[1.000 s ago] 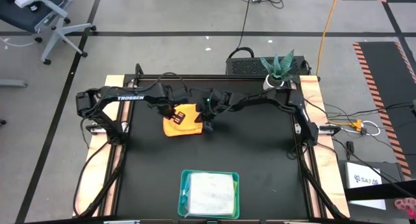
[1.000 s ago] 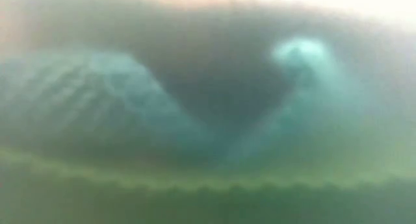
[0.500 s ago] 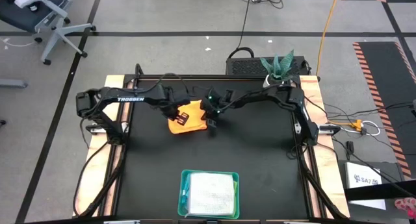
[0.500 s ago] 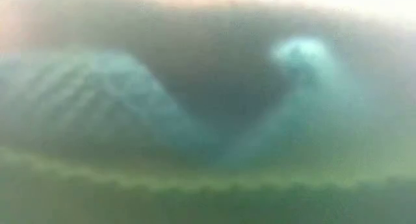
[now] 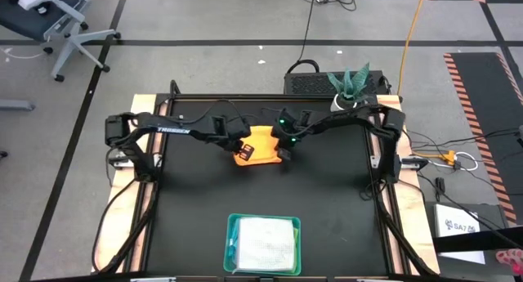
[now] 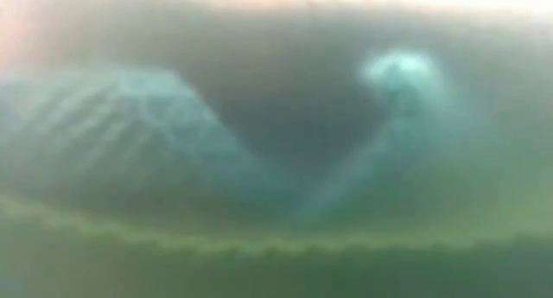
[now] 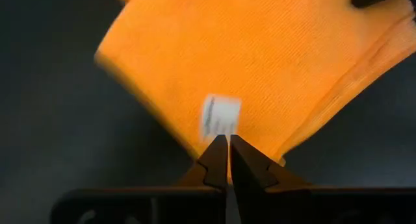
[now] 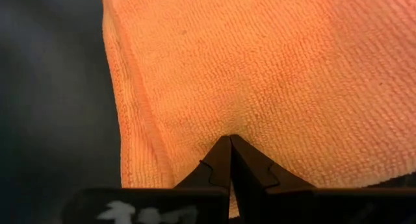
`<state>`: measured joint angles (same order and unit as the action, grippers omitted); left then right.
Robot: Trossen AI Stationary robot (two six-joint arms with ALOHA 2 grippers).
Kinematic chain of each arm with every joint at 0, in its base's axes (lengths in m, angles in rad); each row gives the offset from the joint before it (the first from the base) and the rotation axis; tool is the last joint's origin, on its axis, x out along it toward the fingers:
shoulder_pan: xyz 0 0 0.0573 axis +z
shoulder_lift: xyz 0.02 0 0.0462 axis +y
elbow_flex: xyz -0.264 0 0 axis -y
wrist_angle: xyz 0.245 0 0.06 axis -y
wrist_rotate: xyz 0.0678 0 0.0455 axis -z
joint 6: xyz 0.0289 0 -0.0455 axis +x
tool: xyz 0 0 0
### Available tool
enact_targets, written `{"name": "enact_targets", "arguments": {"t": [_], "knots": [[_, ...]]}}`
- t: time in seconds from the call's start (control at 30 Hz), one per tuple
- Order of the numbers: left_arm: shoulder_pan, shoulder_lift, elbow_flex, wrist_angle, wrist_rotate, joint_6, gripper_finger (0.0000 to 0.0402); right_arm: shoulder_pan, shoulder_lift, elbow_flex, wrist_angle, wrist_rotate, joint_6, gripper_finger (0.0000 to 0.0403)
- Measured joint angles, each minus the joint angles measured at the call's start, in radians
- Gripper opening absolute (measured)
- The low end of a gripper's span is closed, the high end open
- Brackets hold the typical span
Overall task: Fold microfiber towels
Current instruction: Fold the orange microfiber cloth
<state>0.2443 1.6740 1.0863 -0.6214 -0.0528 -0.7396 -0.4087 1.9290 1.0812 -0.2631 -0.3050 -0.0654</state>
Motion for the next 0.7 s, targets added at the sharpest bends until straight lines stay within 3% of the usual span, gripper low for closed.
{"name": "enact_targets", "arguments": {"t": [0.37, 0.47, 0.7], "knots": [[0.0, 0.177, 0.0, 0.403, 0.146, 0.023, 0.0019, -0.044, -0.255, -0.283, 0.125, 0.054, 0.128, 0.0], [0.0, 0.198, 0.0, 0.389, 0.161, 0.027, 0.0019, -0.049, -0.277, -0.309, 0.129, 0.057, 0.135, 0.0], [0.0, 0.179, 0.002, 0.169, 0.157, 0.052, 0.0018, -0.049, -0.278, -0.32, 0.142, 0.047, 0.131, 0.0]]}}
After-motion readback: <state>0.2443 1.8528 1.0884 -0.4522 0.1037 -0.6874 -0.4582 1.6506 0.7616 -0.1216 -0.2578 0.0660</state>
